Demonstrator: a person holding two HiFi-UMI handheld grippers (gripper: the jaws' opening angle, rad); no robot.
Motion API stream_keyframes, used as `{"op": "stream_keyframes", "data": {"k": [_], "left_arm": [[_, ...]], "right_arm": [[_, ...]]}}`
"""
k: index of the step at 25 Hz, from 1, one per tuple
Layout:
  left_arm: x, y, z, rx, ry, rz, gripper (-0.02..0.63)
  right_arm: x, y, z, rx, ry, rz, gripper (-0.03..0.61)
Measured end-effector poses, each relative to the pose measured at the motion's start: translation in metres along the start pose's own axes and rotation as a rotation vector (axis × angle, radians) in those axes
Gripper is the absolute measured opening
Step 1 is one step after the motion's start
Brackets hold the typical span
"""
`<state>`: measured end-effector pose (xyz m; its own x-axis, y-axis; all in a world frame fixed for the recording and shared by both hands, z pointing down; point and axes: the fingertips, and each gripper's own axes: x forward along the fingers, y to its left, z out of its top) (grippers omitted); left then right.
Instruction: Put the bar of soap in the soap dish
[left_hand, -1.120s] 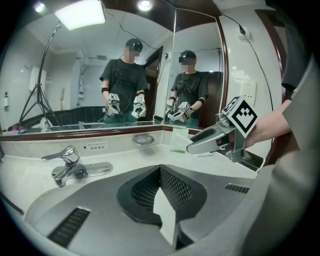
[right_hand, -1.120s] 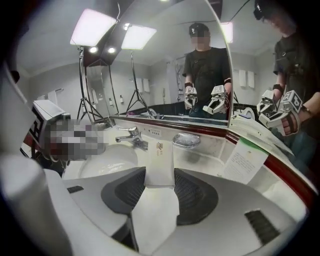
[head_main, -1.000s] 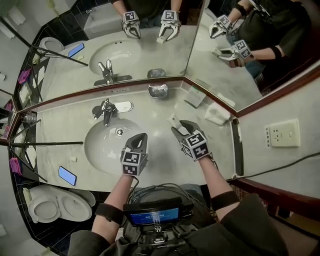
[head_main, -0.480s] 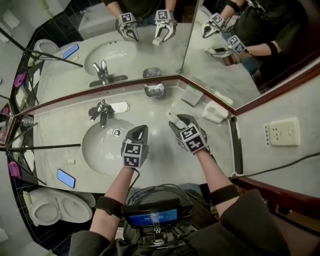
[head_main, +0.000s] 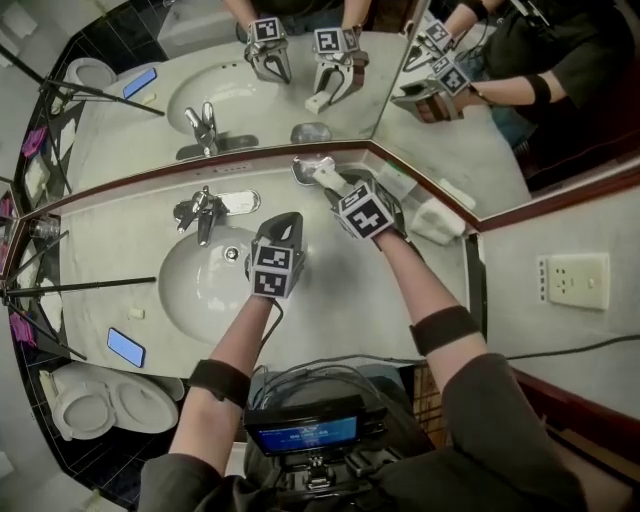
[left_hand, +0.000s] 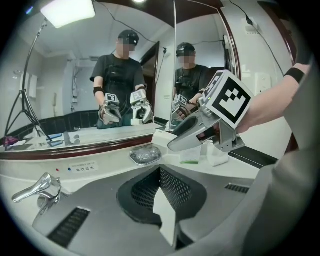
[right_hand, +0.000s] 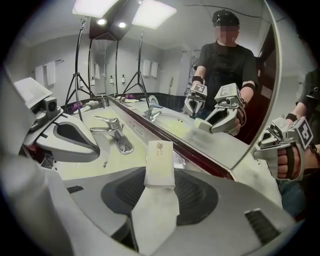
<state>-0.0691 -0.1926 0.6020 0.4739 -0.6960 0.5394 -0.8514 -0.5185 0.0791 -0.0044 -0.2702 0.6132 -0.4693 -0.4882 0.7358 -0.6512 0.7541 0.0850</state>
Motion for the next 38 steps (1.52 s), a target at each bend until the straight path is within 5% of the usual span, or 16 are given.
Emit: {"op": "stream_keyframes", "data": {"k": [13, 23, 34, 38], "left_arm": [[0.024, 0.009, -0.007, -0.035, 0.026, 0.002, 0.000], [0.024, 0.010, -0.013, -0.055, 0.028, -0.001, 0.000], [0.011, 0.005, -0.008, -0.039, 0.020, 0.001, 0.000], [-0.002, 0.000, -0.001, -0.025, 0.005, 0.001, 0.000]], "right_arm": [[0.072, -0.003, -0.017, 0.006, 0.180, 0.070, 0.206], [0.082, -0.011, -0.012, -0.057, 0.167, 0.013, 0.265], [0.050, 0.001, -0.009, -0.028, 0.103, 0.031, 0.260], [0.015, 0.005, 0.006, -0.030, 0.017, 0.013, 0.166]]}}
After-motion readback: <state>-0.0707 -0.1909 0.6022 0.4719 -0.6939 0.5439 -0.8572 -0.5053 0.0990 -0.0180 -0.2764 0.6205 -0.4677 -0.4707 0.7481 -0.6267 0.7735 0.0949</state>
